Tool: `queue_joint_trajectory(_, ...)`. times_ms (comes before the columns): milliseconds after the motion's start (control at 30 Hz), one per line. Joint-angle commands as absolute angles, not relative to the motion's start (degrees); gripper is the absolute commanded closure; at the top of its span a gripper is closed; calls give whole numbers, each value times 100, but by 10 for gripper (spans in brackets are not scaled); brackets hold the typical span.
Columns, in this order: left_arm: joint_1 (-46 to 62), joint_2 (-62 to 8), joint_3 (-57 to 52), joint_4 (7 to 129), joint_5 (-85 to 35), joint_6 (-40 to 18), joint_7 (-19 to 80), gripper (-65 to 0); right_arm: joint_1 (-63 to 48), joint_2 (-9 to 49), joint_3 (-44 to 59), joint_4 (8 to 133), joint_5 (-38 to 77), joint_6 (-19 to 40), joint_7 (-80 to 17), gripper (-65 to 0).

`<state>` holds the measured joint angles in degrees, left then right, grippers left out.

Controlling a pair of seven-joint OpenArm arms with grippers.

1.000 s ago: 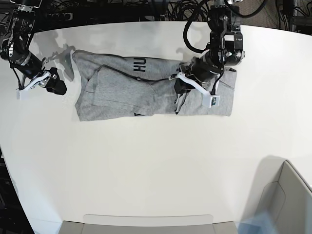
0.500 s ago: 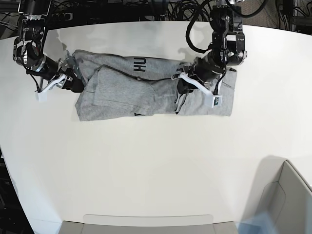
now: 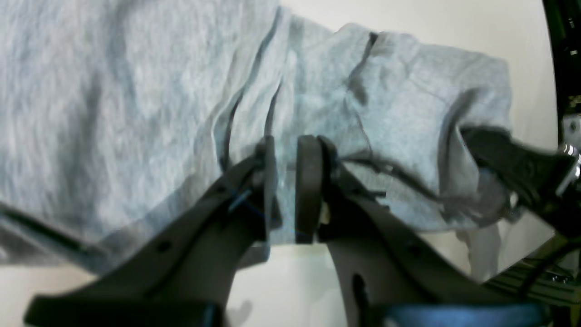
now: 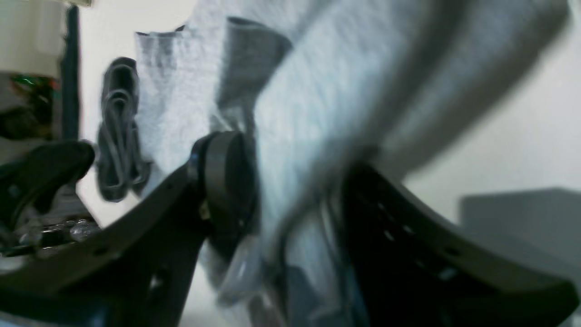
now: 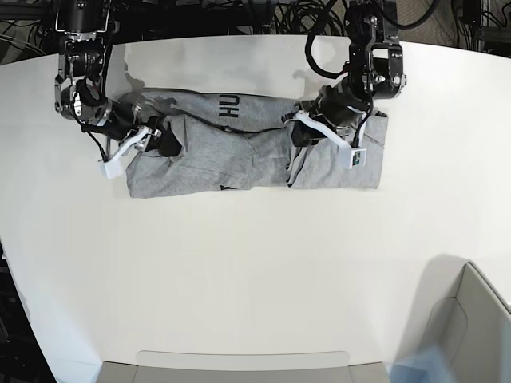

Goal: Fold the T-shirt properly
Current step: 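Grasp the strip's end with the right gripper and fold it toward the left gripper, then lift the folded bundle with the right gripper and flip it over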

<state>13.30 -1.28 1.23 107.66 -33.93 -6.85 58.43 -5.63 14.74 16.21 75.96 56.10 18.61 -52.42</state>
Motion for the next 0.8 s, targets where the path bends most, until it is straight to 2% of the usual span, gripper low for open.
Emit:
queue_joint_trajectory(0, 1279, -136, 119, 10870, -3459, -716, 5771, -84, -418, 1429, 1631, 7679, 5552, 1912, -5191, -256)
queue_joint_trajectory(67, 1288, -145, 119, 10870, -3459, -716, 5771, -84, -312, 1253, 1631, 7697, 5262, 1912, -5218, -255)
queue_joint_trajectory(133, 1358, -145, 119, 10870, -3459, -716, 5771, -84, -242, 1165, 1596, 7697, 5138, 1912, -5226, -225)
queue_joint_trajectory(300, 1358, -145, 119, 10870, -3459, -716, 5771, -84, -180, 1191, 1376, 7697, 5130, 1912, -5209, 0)
queue_joint_trajectory(500, 1358, -145, 119, 10976, -3459, -716, 5771, -84, -110, 1736, 1402, 7662, 5112, 1842, -5103, 0)
queue_joint_trajectory(667, 1367, -145, 119, 11160, -3459, -716, 5807, -84, -84, 2369, 1516, 7688, 5051, 655, -4629, 0)
queue_joint_trajectory(767, 1429, -242, 119, 11160, -3459, -716, 5807, -84, 92, 2607, 1508, 7811, 4453, 233, -4611, 0)
